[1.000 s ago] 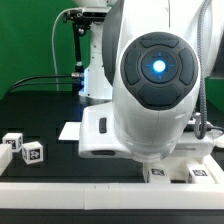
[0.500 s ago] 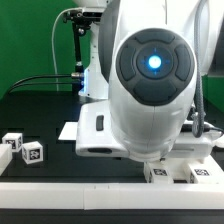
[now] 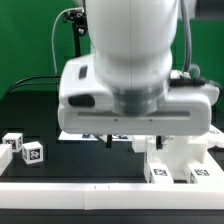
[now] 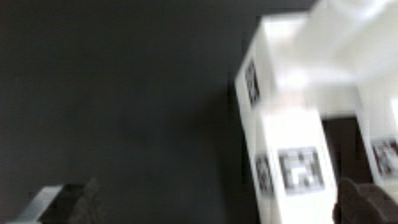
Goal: Assemble chair
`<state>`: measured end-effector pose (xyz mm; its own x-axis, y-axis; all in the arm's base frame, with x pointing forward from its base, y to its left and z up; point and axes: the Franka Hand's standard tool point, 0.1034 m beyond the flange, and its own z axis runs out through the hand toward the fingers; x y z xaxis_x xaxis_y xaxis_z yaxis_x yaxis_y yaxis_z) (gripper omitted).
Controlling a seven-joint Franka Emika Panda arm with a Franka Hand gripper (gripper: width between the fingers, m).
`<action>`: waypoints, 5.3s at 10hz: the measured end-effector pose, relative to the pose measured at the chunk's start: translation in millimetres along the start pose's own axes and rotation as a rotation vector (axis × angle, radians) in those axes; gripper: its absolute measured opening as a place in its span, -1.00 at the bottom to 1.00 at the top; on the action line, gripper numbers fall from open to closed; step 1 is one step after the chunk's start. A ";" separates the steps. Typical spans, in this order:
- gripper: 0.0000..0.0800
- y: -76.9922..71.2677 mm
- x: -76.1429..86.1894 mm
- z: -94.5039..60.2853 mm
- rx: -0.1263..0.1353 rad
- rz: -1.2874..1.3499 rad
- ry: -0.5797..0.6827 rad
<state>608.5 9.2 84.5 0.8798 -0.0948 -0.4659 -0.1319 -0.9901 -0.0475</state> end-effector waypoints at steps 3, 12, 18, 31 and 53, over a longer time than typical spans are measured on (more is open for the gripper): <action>0.62 5.6 -41.6 -28.6 0.034 0.026 0.175; 0.62 -29.3 -107.4 -7.0 0.068 0.132 0.554; 0.62 -48.0 -127.9 29.3 0.143 0.455 0.532; 0.62 -58.3 -145.9 107.7 0.311 1.159 0.377; -0.30 -72.6 -140.0 164.0 0.246 1.131 0.393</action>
Offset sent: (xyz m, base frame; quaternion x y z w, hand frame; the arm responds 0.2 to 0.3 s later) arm -0.0652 -0.0112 0.0491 -0.0359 0.1190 0.0464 0.9912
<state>420.0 111.3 8.2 0.2857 -0.9567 -0.0563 -0.9574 -0.2875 0.0259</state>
